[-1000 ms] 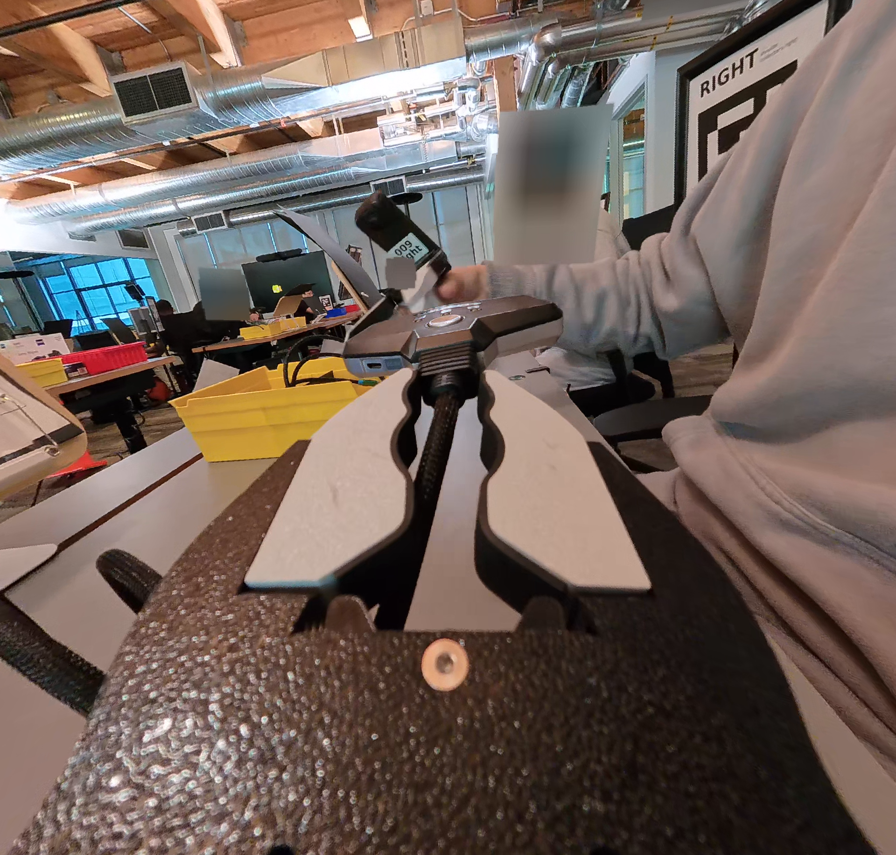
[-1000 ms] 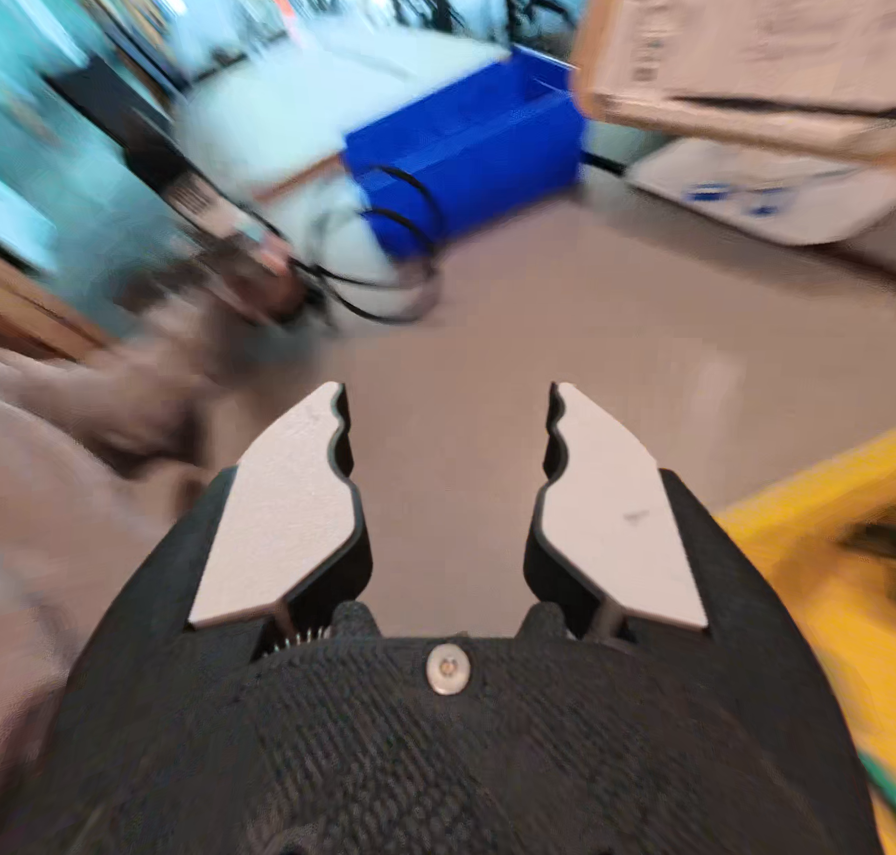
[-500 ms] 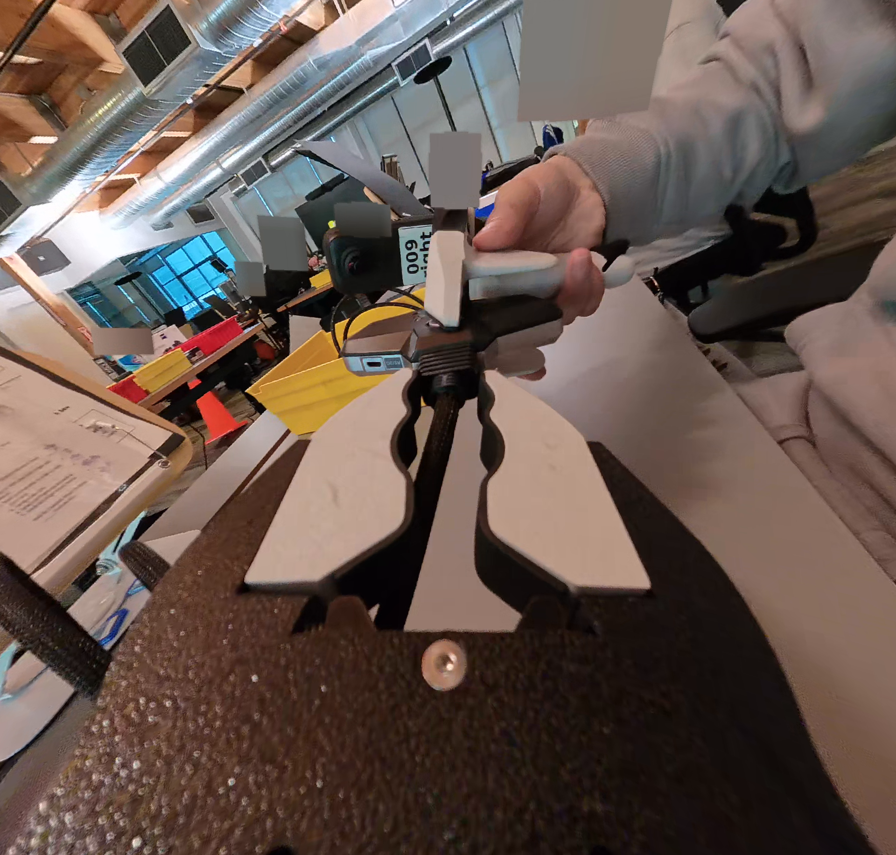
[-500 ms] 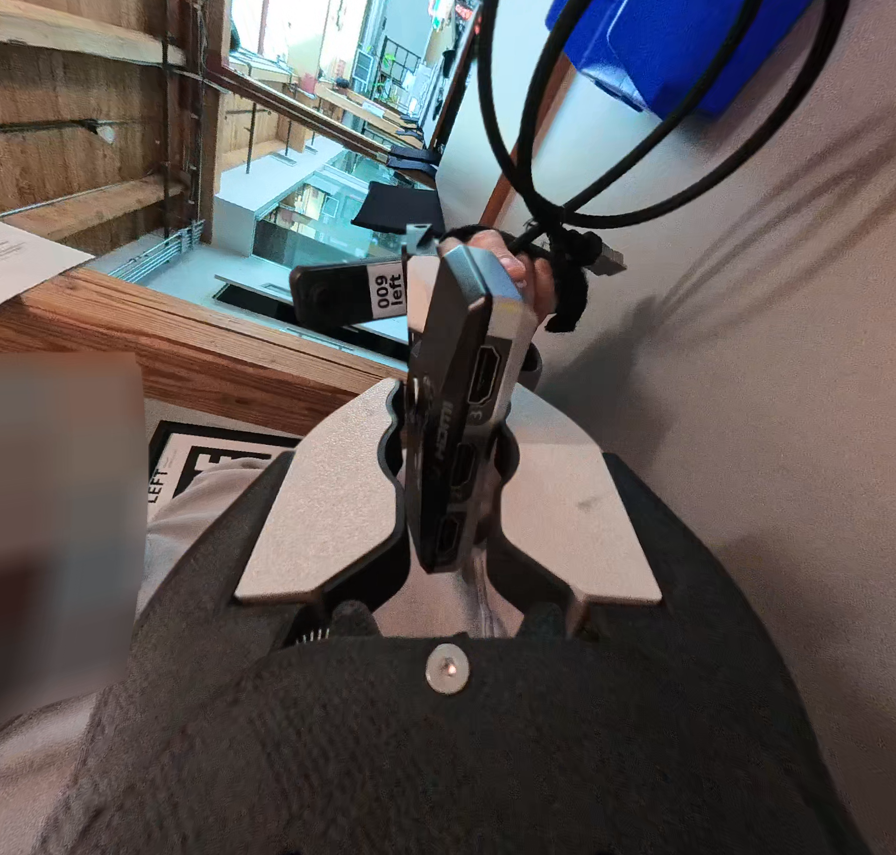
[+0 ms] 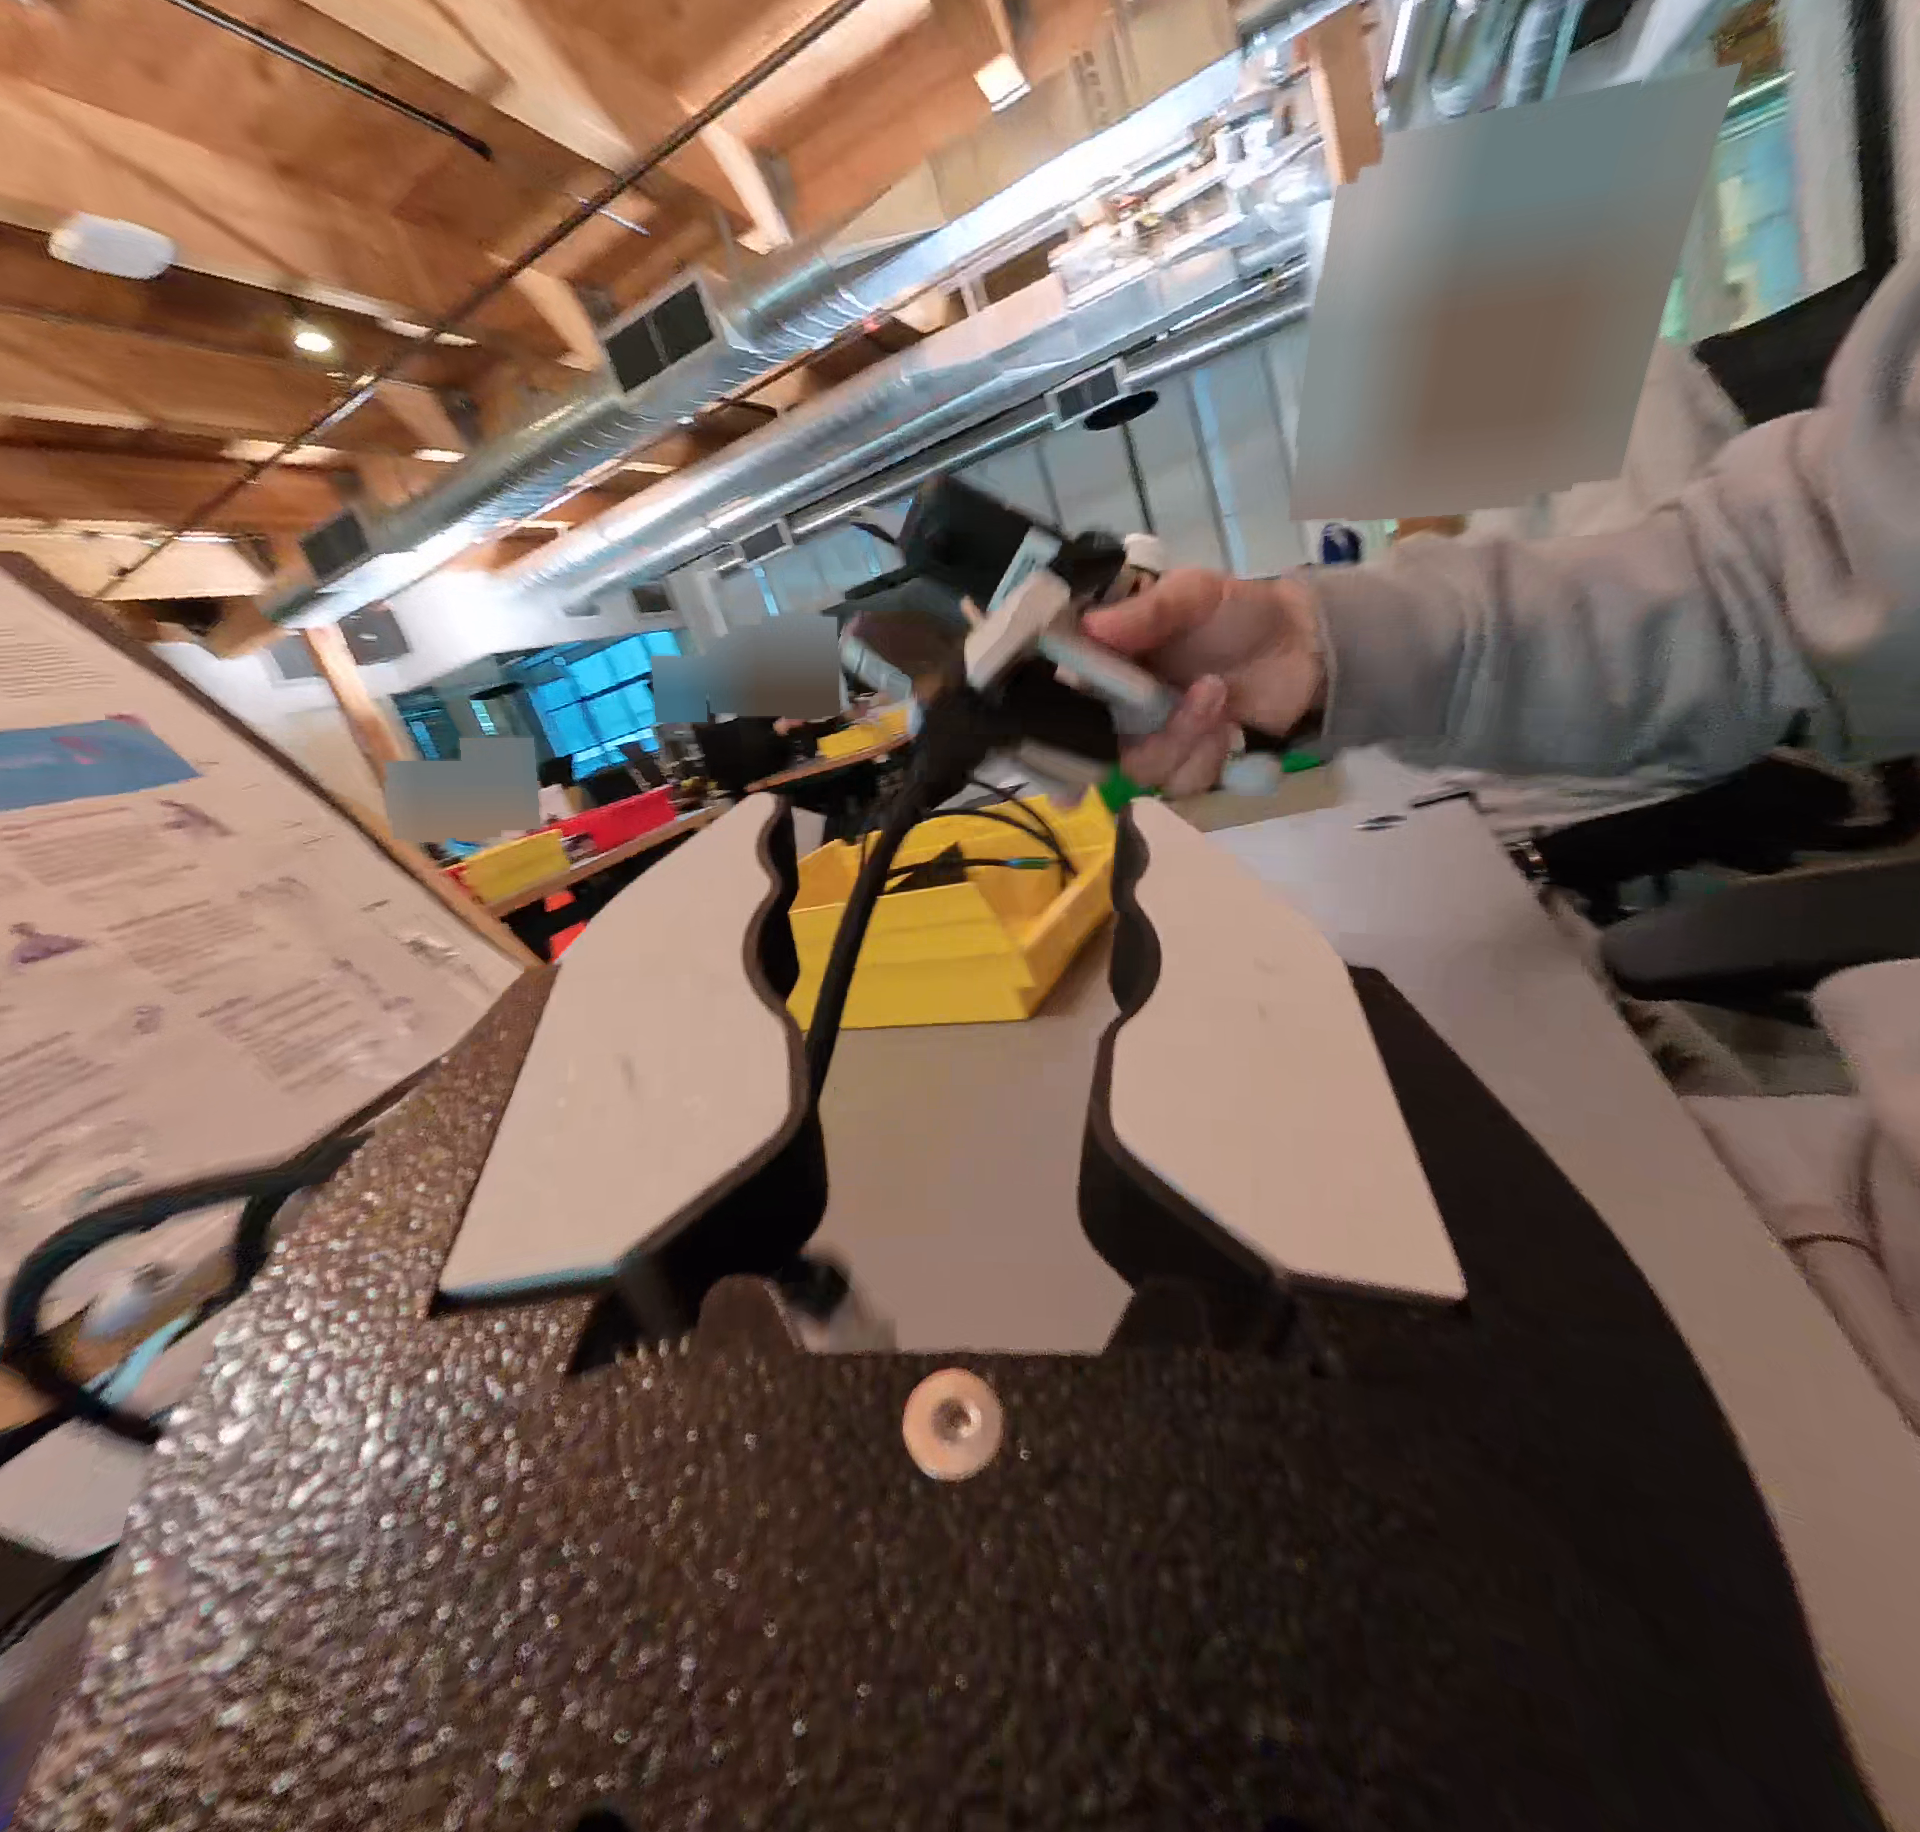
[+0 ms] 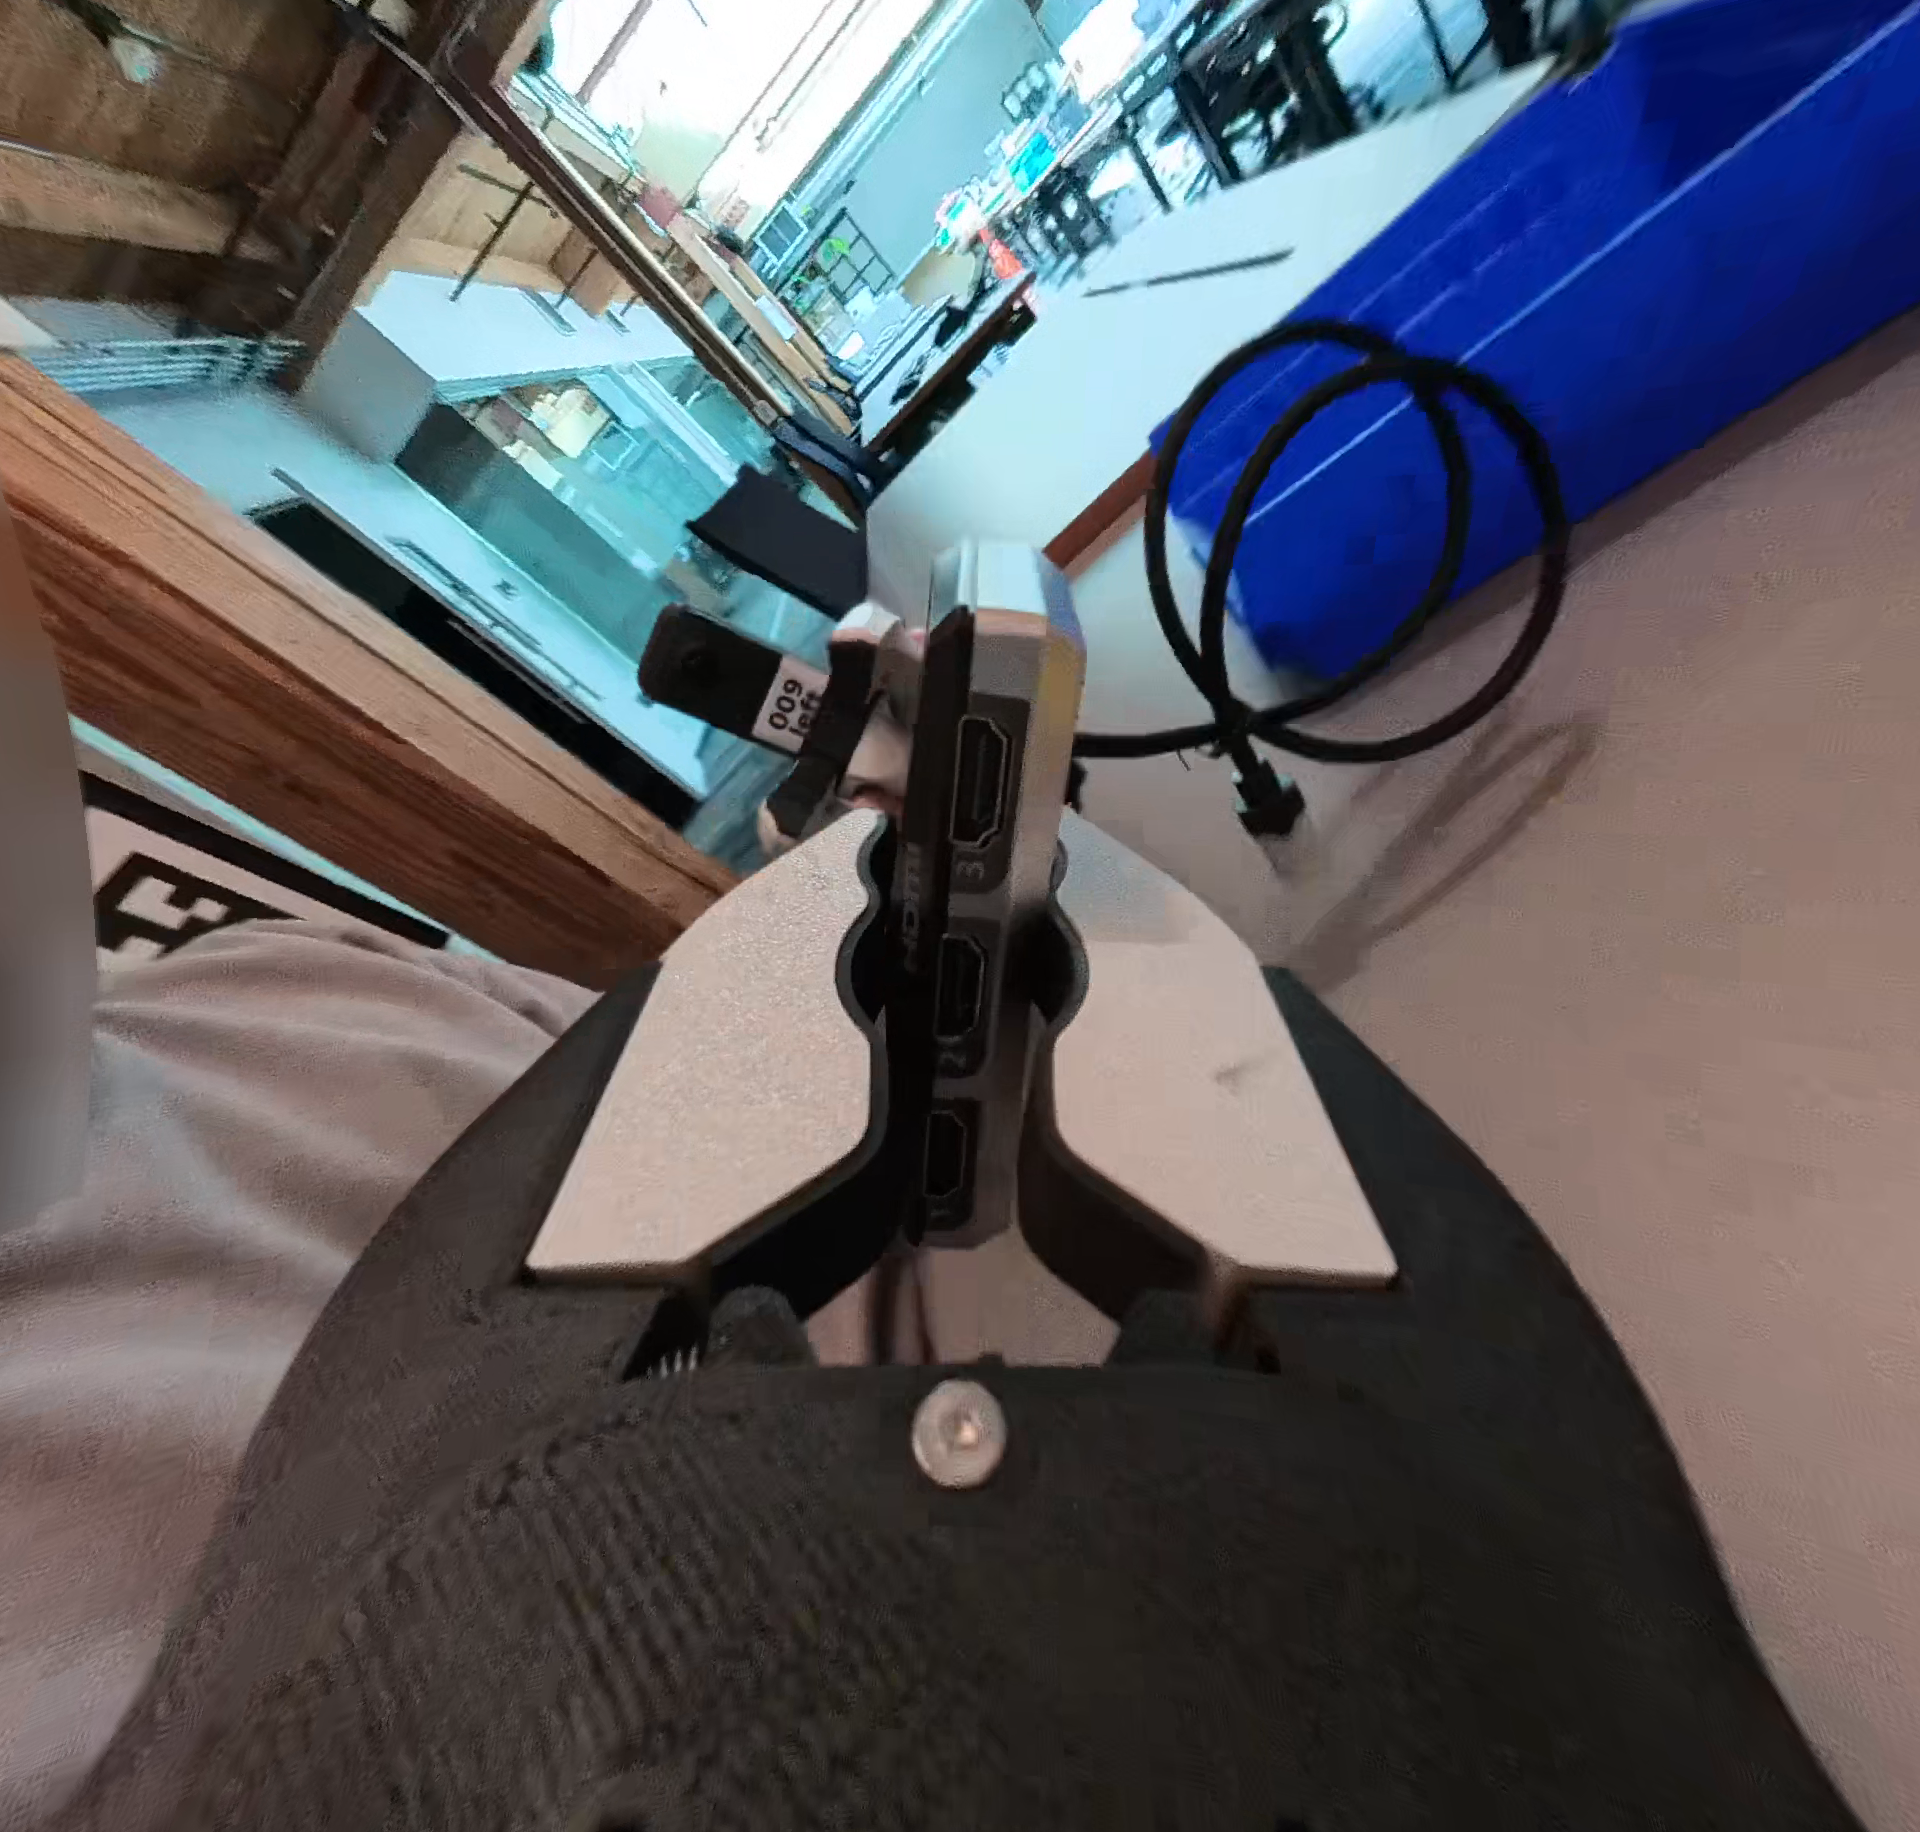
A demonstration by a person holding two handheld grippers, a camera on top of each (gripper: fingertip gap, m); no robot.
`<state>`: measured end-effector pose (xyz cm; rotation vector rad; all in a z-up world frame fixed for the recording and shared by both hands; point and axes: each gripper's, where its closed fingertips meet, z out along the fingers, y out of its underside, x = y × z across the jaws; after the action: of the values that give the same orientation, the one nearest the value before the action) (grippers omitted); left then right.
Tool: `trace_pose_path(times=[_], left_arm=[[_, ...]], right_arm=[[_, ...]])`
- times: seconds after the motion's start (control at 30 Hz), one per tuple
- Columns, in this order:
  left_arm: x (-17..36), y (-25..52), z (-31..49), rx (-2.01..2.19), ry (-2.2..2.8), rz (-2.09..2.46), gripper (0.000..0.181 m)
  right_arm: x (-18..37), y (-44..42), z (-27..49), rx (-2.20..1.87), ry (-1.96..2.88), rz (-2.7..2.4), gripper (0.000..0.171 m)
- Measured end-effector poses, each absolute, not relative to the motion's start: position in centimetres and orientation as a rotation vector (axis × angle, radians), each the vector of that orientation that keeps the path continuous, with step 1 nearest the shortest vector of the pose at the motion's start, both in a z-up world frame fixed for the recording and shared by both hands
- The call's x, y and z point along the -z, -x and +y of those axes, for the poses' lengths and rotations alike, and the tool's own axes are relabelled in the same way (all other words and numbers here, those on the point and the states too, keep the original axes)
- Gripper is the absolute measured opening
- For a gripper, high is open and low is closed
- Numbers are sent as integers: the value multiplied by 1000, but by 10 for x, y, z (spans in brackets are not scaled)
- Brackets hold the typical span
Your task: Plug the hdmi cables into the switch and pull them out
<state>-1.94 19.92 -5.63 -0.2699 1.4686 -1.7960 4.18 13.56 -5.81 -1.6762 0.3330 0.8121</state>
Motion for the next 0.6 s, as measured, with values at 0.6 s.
trace_pose_path(times=[0.6], left_arm=[[93, -6, 217, 1766, 427, 1518, 52]], right_arm=[[-50, -324, -70, 256, 2106, 560, 23]])
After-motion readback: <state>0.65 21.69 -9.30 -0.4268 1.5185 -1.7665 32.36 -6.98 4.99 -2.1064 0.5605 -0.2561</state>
